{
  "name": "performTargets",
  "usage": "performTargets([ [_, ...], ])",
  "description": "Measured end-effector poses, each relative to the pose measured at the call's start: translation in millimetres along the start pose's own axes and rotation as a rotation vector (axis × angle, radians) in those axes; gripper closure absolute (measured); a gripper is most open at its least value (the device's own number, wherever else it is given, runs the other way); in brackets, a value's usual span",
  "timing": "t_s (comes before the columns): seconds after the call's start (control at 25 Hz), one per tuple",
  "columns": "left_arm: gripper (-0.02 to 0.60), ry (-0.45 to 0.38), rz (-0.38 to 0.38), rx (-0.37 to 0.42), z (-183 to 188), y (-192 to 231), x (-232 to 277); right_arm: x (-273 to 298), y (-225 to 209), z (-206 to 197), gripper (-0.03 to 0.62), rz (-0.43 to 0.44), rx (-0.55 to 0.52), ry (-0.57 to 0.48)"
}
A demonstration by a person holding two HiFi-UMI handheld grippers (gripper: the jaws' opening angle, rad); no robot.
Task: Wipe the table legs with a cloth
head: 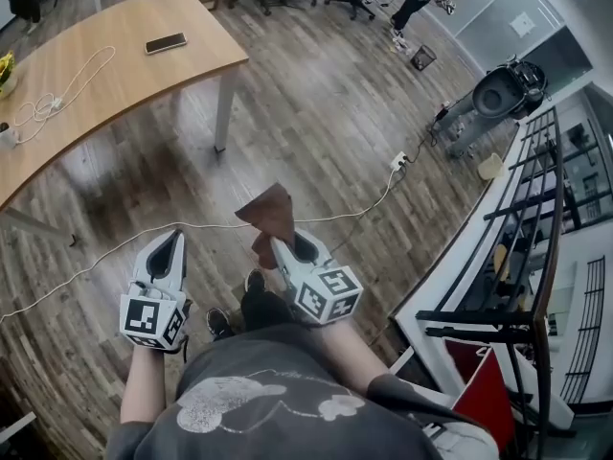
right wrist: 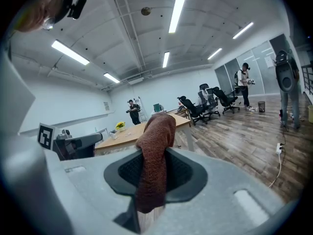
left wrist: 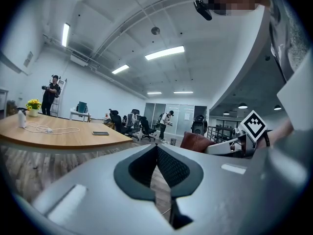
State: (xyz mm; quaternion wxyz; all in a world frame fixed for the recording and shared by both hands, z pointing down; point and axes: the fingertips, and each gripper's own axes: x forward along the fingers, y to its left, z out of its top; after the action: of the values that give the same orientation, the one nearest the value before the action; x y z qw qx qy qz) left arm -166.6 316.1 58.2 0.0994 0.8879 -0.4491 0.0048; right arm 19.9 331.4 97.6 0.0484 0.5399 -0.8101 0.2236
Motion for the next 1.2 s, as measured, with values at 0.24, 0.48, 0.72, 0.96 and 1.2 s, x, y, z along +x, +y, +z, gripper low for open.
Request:
performTargets([
  [0.24, 0.561, 0.004, 0.047, -0.001, 1, 19, 35, 36, -41, 12, 0.508, -0.005, 0.029, -0.005],
  [0.48, 0.561, -0.005, 0.113, 0.016, 16, 38, 110, 98, -91, 49, 0.508, 0.054, 0.021, 0.007],
  [0.72, 0.561, -0.013, 0.165, 0.013, 26, 53, 180, 154, -126, 76, 0.507, 0.134, -0.017, 0.046],
  [0.96, 0.561, 0.011, 0.237, 0.046, 26, 70, 214, 195, -148, 85, 0.507, 0.176, -0.033, 0.092],
  [1.2, 0.561, 0.018, 0.219, 0.012, 28, 100, 235, 230, -137, 79, 0.507, 0.169, -0.038, 0.143],
])
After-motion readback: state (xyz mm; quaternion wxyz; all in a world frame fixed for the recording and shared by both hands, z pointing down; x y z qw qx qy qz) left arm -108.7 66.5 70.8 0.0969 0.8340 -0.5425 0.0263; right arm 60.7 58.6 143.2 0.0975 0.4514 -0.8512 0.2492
